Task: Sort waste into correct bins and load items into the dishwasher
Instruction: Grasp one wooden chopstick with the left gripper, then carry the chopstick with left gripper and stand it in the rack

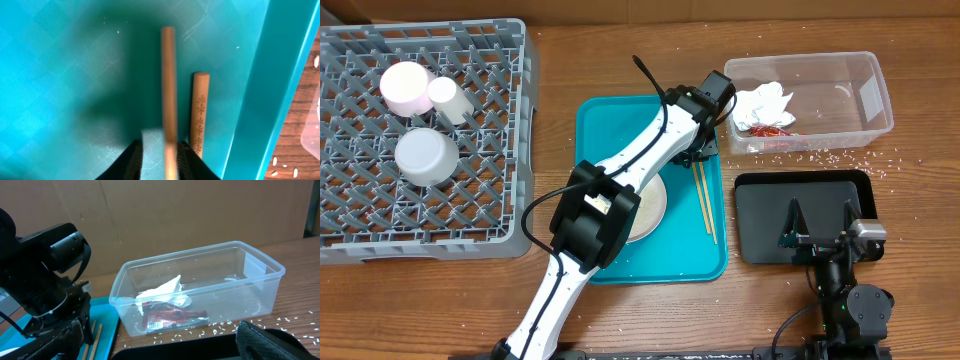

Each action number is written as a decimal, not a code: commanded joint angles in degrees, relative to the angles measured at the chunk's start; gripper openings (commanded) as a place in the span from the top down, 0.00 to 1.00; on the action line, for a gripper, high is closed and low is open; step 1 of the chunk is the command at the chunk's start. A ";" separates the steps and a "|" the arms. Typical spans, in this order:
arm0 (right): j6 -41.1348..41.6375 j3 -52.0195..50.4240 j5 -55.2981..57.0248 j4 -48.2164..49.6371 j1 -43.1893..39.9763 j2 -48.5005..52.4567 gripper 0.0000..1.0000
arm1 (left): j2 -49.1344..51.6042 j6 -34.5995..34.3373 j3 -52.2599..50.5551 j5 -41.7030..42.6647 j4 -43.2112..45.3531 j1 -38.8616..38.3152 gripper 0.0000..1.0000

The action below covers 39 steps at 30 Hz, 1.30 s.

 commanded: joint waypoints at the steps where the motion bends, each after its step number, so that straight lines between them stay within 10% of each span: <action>1: -0.39 -0.61 -0.09 0.37 0.22 -0.44 0.00 | 0.85 -0.55 -0.87 -1.42 0.11 -0.61 0.78; 14: -0.39 -0.61 -0.09 0.37 0.22 -0.44 0.00 | 0.50 3.50 -0.57 -7.37 0.79 0.17 0.96; 39: -0.39 -0.61 -0.09 0.37 0.22 -0.44 0.00 | -7.61 51.80 39.85 -7.19 -27.32 30.62 0.96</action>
